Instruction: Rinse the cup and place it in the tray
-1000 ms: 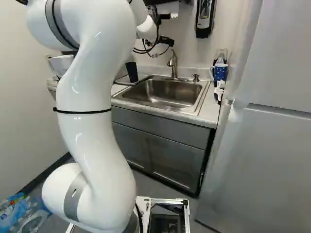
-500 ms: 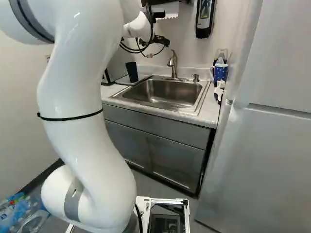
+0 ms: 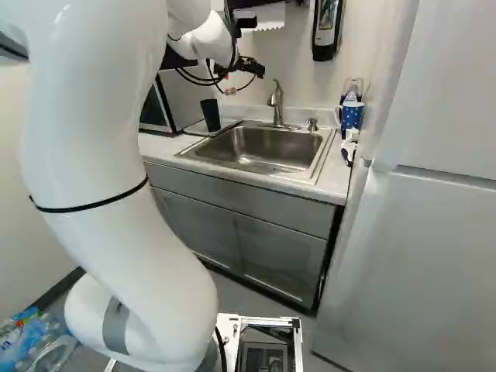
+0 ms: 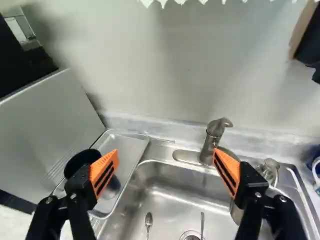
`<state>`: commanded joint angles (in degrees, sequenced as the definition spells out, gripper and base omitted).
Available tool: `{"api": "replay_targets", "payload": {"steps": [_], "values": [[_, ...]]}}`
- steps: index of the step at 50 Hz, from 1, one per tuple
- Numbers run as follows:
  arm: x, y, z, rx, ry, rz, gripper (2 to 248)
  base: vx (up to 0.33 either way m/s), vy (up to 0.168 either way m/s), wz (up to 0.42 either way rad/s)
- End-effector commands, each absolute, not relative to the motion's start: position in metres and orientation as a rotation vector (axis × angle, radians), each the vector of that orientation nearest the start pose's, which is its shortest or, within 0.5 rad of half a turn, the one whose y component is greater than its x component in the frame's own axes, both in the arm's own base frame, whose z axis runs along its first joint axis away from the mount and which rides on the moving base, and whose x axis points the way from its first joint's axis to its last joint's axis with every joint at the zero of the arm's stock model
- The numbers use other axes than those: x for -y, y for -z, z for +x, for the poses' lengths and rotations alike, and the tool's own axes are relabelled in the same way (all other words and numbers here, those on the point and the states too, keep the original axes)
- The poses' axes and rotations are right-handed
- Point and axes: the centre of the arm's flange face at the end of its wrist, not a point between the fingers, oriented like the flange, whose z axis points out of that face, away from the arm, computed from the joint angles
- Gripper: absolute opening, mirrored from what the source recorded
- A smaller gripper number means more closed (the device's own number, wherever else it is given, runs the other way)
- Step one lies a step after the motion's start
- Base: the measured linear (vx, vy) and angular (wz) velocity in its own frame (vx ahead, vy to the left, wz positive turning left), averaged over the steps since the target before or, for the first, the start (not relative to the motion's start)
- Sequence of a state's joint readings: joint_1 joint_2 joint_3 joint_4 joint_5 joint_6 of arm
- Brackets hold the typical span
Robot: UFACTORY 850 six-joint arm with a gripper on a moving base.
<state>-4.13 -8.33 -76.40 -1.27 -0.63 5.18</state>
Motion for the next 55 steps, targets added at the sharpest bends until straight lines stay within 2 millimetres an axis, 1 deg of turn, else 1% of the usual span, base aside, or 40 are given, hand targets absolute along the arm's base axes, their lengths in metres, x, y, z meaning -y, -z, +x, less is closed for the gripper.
{"api": "replay_targets", "payload": {"steps": [9, 29, 55], "values": [[0.040, -0.692, 0.569, -0.185, 1.672, -2.656, 247, 0.000, 0.000, 0.000], [0.041, -0.682, 0.522, -0.205, 1.494, -2.765, 247, 0.000, 0.000, 0.000], [0.058, -0.669, 0.463, -0.283, 1.277, -2.888, 247, 0.000, 0.000, 0.000]]}}
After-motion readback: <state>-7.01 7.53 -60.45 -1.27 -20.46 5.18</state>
